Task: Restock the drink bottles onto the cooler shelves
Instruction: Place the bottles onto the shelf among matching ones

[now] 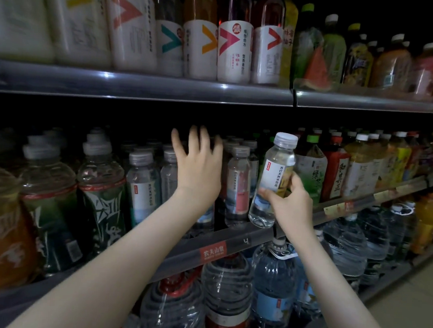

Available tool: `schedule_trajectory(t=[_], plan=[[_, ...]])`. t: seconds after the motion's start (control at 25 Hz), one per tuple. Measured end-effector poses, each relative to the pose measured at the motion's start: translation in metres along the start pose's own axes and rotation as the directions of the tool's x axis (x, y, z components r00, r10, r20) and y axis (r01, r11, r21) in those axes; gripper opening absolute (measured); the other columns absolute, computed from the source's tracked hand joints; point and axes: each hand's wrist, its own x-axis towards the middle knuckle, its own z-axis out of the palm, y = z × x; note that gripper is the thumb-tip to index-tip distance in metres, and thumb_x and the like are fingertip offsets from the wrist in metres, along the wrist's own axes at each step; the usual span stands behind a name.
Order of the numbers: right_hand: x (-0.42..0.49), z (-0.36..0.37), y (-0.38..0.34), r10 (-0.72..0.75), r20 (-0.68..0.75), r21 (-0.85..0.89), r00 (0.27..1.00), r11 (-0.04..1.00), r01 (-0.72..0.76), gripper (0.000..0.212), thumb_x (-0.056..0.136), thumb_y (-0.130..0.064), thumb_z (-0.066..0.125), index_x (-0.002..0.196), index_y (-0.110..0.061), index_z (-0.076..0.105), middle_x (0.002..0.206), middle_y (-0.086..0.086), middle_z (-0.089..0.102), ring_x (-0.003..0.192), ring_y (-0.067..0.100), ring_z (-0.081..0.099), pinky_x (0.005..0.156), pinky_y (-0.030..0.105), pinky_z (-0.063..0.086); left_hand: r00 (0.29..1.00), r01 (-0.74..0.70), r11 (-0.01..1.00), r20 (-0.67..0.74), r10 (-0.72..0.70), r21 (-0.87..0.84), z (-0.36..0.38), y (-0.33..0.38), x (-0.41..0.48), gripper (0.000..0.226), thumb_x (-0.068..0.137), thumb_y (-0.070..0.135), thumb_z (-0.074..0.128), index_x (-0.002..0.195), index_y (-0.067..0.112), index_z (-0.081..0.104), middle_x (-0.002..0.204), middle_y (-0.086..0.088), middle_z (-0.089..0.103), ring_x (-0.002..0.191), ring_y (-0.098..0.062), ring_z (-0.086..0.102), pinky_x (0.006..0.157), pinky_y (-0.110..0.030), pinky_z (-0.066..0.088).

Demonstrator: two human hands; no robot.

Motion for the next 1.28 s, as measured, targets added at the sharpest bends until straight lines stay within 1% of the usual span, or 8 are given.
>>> schedule_trajectory(t=[0.12, 0.32, 0.44, 0.56, 0.72, 0.84, 1.08, 1.28], plan=[[-0.007, 0.012, -0.006, -0.015, 0.032, 0.029, 0.999, 0.999, 0.014, 0.050, 0.078, -0.022, 0.077, 0.121, -0.026, 0.052, 0.095, -0.019, 0.061, 0.085, -0.003, 0.058, 0.067, 0.011, 0.040, 0.982, -0.046, 0.999, 0.184, 0.042, 0.020, 0.005, -0.016, -0.009, 0.097, 0.073, 0.039, 0.072, 0.148, 0.011, 0.017, 0.139, -0.019, 0.037, 0.134, -0.034, 0.026, 0.105, -0.070, -0.004], [-0.012, 0.024, -0.015, -0.041, 0.065, 0.048, 0.997, 0.998, 0.038, 0.056, 0.079, -0.022, 0.077, 0.128, -0.023, 0.051, 0.102, -0.014, 0.064, 0.085, -0.002, 0.058, 0.065, 0.009, 0.040, 0.983, -0.158, 0.984, 0.103, 0.150, 0.081, 0.018, -0.029, -0.002, 0.093, 0.022, 0.028, 0.089, 0.109, 0.007, 0.065, 0.085, -0.011, 0.066, 0.091, -0.029, 0.062, 0.100, -0.070, 0.018], [-0.014, 0.025, -0.017, -0.055, 0.073, 0.045, 0.996, 0.998, 0.052, 0.055, 0.078, -0.022, 0.078, 0.126, -0.024, 0.052, 0.101, -0.016, 0.064, 0.086, -0.004, 0.059, 0.070, 0.014, 0.044, 0.983, -0.153, 0.988, 0.111, 0.148, 0.036, 0.011, -0.031, -0.002, 0.085, 0.047, 0.032, 0.087, 0.124, 0.012, 0.057, 0.107, -0.012, 0.065, 0.113, -0.029, 0.054, 0.103, -0.070, 0.000], [-0.017, 0.024, -0.020, -0.054, 0.091, 0.049, 0.994, 0.998, 0.050, 0.052, 0.077, -0.021, 0.078, 0.123, -0.025, 0.053, 0.101, -0.015, 0.064, 0.086, -0.003, 0.059, 0.073, 0.016, 0.044, 0.987, -0.021, 0.999, 0.160, 0.013, 0.048, -0.006, -0.054, -0.005, 0.067, 0.086, 0.049, 0.057, 0.141, 0.015, 0.038, 0.134, -0.013, 0.048, 0.134, -0.032, 0.028, 0.100, -0.067, -0.017], [-0.025, 0.031, -0.027, -0.080, 0.083, 0.112, 0.993, 0.991, 0.071, 0.052, 0.077, -0.021, 0.078, 0.122, -0.025, 0.053, 0.099, -0.019, 0.064, 0.088, -0.007, 0.059, 0.077, 0.017, 0.047, 0.969, -0.029, 0.992, 0.239, 0.057, -0.119, -0.030, -0.067, -0.012, 0.057, 0.090, 0.052, 0.050, 0.130, 0.012, 0.046, 0.125, -0.013, 0.048, 0.122, -0.033, 0.039, 0.111, -0.055, 0.011], [-0.033, 0.035, -0.032, -0.103, 0.060, 0.154, 0.993, 0.984, 0.092, 0.057, 0.077, -0.022, 0.078, 0.127, -0.023, 0.052, 0.105, -0.015, 0.066, 0.094, -0.001, 0.063, 0.084, 0.025, 0.052, 0.961, 0.005, 0.859, 0.241, 0.138, -0.512, -0.049, -0.061, -0.036, 0.055, 0.093, 0.036, 0.056, 0.139, 0.014, 0.036, 0.130, -0.010, 0.041, 0.112, -0.032, 0.049, 0.090, -0.035, 0.038], [-0.053, 0.033, -0.031, -0.099, 0.017, 0.243, 0.995, 0.966, 0.092, 0.055, 0.077, -0.017, 0.079, 0.125, -0.024, 0.053, 0.106, -0.016, 0.066, 0.094, -0.003, 0.063, 0.079, 0.020, 0.049, 0.977, 0.213, 0.699, 0.171, -0.131, -0.683, -0.055, -0.091, -0.099, 0.057, 0.093, 0.032, 0.055, 0.143, 0.019, 0.032, 0.134, -0.005, 0.047, 0.095, -0.020, 0.054, 0.073, -0.023, 0.035], [-0.063, 0.044, -0.038, -0.087, 0.042, 0.281, 0.995, 0.957, 0.072, 0.060, 0.076, -0.016, 0.080, 0.127, -0.022, 0.048, 0.106, -0.018, 0.063, 0.096, -0.006, 0.060, 0.083, 0.019, 0.049, 0.965, 0.148, 0.652, -0.036, -0.260, -0.743, -0.079, -0.111, -0.108, 0.041, 0.088, 0.020, 0.064, 0.127, 0.016, 0.052, 0.087, 0.011, 0.057, 0.062, 0.000, 0.047, 0.056, -0.007, 0.036]])
